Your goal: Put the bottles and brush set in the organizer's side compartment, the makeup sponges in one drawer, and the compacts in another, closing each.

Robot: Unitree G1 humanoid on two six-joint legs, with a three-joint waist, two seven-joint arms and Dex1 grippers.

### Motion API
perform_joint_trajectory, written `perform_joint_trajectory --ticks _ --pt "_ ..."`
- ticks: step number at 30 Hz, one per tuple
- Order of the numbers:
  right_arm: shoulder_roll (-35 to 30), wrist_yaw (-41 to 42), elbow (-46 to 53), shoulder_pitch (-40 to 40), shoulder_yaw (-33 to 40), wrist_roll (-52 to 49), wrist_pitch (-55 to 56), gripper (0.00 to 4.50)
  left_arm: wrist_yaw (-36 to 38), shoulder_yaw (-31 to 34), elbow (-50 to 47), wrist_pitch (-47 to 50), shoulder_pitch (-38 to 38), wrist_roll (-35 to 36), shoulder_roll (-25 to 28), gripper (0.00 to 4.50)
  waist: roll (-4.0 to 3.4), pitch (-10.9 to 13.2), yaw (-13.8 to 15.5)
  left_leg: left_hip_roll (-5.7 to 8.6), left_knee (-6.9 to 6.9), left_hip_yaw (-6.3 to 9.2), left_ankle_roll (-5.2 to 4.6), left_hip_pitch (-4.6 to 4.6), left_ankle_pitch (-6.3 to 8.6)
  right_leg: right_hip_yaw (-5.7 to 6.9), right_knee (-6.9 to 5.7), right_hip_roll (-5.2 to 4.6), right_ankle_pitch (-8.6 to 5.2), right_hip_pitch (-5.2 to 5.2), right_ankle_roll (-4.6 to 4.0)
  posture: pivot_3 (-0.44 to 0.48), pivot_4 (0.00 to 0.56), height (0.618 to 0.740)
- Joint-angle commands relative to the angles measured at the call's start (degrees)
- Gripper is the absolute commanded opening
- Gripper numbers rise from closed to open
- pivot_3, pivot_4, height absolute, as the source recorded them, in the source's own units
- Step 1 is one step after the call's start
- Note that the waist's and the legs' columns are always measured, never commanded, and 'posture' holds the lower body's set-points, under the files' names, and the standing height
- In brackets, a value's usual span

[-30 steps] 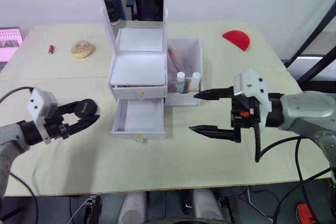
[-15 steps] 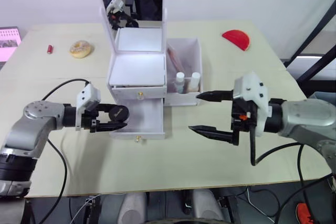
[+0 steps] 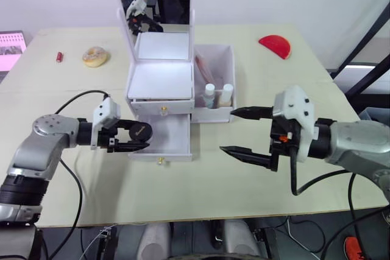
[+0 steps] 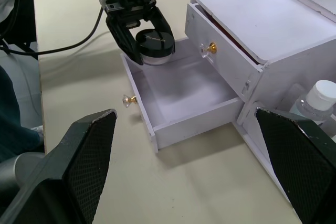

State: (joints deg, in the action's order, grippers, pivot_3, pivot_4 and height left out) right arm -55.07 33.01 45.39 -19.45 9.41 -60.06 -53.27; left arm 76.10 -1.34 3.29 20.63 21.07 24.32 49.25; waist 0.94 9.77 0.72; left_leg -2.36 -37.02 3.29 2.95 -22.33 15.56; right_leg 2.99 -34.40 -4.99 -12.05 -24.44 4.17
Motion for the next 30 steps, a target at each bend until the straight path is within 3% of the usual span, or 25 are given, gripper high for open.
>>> perform_joint_trajectory --ticks 1,3,16,30 --pt "-0.4 0.0 1.1 -0.2 1.1 -0.4 0.9 4.5 -0.3 0.1 -0.4 0.3 1.1 -0.5 -0.2 3.73 0.0 0.0 0.0 0.0 0.0 0.0 0.0 0.0 0.0 0.0 0.0 0.0 0.0 0.0 0.0 0.0 0.15 0.739" --pt "-0.3 0.1 1.0 -0.3 0.9 -0.2 1.0 4.5 -0.6 0.2 -0.7 0.8 1.3 -0.3 -0.5 4.44 0.0 0.0 0.1 0.0 -0.01 0.0 0.0 0.0 0.0 0.0 -0.01 0.0 -0.01 0.0 0.01 0.0 0.15 0.739" --pt "0.0 0.5 0.7 -0.3 0.4 0.6 1.5 4.5 -1.7 1.6 -0.8 3.5 2.5 1.0 -1.0 4.44 0.0 0.0 0.0 0.0 -0.02 0.02 0.0 0.01 0.0 0.0 -0.03 0.01 0.01 0.01 -0.01 0.0 0.15 0.739" --pt "0.5 0.6 0.2 -0.9 -0.6 0.8 1.8 4.5 -1.9 5.8 -4.9 6.6 -1.4 3.2 2.2 4.44 0.0 0.0 0.0 -0.01 -0.02 0.02 0.0 0.01 0.0 0.0 -0.02 0.02 0.0 0.01 0.0 0.0 0.15 0.739"
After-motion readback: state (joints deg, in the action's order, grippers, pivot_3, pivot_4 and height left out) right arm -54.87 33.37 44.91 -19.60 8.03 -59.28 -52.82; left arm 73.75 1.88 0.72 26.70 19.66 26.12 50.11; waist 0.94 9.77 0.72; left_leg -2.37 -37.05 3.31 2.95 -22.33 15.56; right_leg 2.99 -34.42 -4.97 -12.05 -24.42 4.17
